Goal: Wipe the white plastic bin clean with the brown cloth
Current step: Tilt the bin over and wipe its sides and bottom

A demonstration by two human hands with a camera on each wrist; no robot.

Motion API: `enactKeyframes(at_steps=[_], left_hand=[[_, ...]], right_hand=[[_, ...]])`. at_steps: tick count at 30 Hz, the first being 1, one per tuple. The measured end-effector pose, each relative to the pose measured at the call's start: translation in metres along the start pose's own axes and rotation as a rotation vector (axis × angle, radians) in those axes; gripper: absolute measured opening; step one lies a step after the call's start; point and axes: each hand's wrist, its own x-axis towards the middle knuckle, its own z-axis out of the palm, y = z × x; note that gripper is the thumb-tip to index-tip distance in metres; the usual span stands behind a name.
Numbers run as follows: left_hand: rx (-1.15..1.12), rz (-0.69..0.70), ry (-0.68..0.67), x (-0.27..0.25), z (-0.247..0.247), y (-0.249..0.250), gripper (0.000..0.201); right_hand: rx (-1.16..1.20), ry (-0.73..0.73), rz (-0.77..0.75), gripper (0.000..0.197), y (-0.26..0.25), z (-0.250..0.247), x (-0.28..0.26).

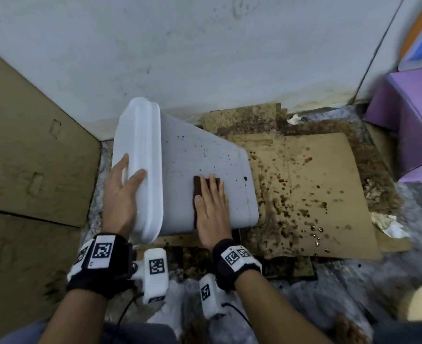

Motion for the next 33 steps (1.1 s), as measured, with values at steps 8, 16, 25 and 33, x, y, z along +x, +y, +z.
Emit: enactKeyframes(at_steps=[8,16,25,33], left_hand=[[0.110,0.032,0.033,-0.004,0.004,0.001,0.052],[0.145,0.028,0.027,-0.010,0.005,0.004,0.051],[0.182,0.030,0.036,-0.008,0.006,0.002,0.052],[0.146,0.016,0.013,-0.007,0.002,-0.003,0.068]], right_hand=[[0.086,-0.007,-0.159,0.059,-0.051,0.013,-0.012],[-0.019,-0.033,-0.173,0.052,-0.035,0.005,-0.004],[-0.021,0.001,-0.142,0.056,-0.051,0.011,-0.003],[-0.061,0.012,-0.171,0.051,-0.023,0.006,0.007]])
